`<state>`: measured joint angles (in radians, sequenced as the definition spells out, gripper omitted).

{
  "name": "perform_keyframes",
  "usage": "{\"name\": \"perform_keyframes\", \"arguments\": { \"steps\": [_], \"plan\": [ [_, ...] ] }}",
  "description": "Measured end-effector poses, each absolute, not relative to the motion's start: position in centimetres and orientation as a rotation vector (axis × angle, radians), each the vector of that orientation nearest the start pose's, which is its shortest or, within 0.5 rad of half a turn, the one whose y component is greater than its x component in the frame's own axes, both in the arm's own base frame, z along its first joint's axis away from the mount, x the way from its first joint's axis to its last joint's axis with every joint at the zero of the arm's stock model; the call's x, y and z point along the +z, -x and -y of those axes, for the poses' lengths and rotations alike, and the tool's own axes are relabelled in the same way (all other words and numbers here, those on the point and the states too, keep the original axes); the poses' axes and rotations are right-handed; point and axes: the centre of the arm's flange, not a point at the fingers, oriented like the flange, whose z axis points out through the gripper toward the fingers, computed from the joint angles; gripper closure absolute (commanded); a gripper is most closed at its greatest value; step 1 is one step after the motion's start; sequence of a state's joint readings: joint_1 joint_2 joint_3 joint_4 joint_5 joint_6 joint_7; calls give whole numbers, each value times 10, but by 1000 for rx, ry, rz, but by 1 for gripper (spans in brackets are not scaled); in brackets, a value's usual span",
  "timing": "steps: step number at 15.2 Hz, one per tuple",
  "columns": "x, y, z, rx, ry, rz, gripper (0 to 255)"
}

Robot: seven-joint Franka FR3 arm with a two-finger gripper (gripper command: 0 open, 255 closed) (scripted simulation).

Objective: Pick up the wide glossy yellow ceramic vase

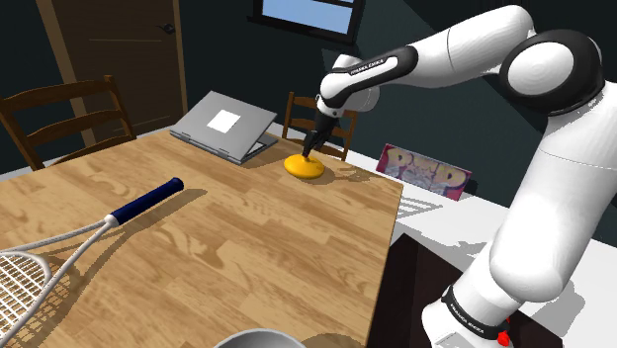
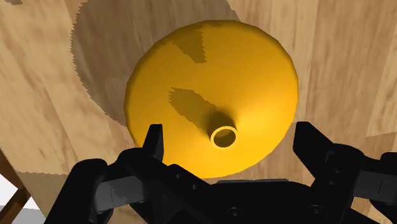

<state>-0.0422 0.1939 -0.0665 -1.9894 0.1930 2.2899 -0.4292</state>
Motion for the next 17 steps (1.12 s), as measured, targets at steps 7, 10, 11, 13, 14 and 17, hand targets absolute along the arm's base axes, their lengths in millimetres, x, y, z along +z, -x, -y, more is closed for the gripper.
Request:
{"name": "perform_keyframes", "arguments": {
  "steps": [7,10,11,13,14,17],
  "plan": [
    [364,-599,60,-215,3014,306,255],
    [364,-599,59,-215,3013,307,255],
    [364,-599,60,-215,3013,306,255],
    [364,-599,59,-215,3013,307,255],
    [366,-599,60,-214,3013,307,255],
    [380,-600,60,-213,3013,307,255]
  ]
}}
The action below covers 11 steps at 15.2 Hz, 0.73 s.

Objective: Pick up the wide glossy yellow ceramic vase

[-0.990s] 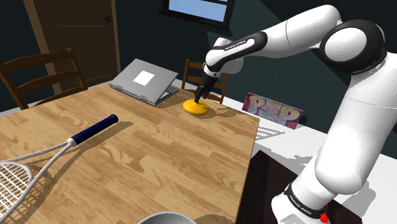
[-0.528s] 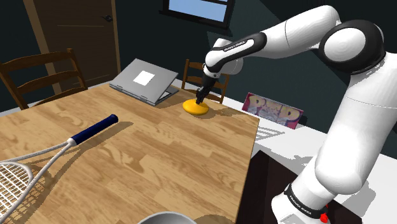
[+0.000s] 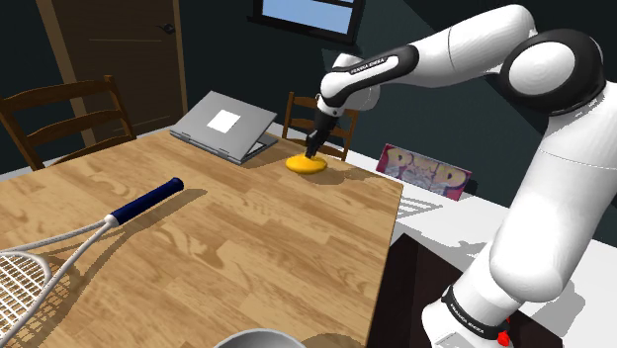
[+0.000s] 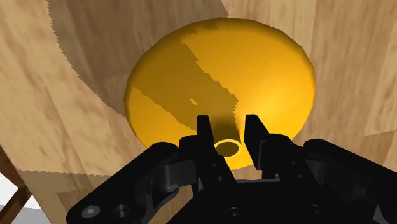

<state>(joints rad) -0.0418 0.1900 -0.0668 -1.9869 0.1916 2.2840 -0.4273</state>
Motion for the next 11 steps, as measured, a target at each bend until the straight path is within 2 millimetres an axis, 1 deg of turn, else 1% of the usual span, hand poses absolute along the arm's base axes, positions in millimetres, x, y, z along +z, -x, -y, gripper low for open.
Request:
{"name": "perform_keyframes", "arguments": {
  "steps": [2,6,11],
  "plan": [
    [388,-599,60,-214,3013,307,255],
    [412,-600,58,-214,3013,307,255],
    [437,-600,59,-214,3013,307,255]
  ]
}}
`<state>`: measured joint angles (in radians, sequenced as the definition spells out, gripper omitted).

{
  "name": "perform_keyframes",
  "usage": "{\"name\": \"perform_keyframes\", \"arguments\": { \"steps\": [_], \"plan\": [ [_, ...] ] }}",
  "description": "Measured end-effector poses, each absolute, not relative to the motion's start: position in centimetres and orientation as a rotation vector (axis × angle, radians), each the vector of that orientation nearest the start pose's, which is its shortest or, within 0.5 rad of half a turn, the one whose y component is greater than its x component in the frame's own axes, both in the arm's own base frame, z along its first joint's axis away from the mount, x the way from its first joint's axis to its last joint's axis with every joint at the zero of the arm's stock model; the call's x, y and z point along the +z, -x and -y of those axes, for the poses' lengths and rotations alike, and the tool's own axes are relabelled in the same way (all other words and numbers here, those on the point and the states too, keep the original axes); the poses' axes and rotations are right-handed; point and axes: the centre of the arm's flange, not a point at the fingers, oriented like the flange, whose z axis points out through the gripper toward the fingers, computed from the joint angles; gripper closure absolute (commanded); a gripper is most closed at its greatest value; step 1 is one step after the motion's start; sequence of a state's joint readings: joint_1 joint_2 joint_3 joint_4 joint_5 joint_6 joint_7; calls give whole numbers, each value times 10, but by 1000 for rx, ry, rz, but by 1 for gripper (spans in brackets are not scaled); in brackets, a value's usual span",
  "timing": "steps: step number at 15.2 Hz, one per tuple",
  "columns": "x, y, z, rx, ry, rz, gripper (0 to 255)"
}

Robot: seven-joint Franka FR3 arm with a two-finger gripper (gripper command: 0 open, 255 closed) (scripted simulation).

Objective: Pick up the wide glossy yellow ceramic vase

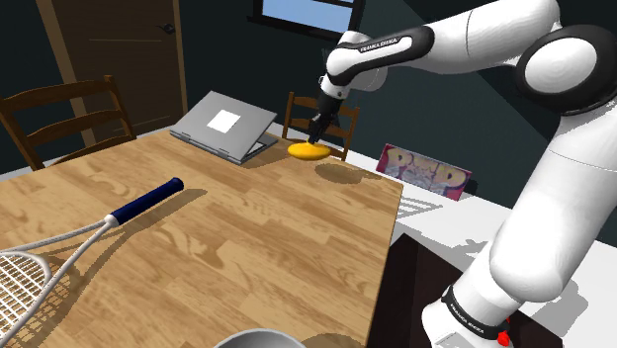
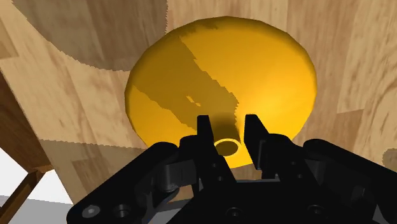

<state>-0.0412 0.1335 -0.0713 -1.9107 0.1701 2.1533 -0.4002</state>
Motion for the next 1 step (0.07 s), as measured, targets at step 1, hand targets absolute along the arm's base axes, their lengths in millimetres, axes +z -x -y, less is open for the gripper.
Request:
{"name": "perform_keyframes", "arguments": {
  "steps": [1],
  "plan": [
    [440,-599,60,-214,3013,307,255]
  ]
}}
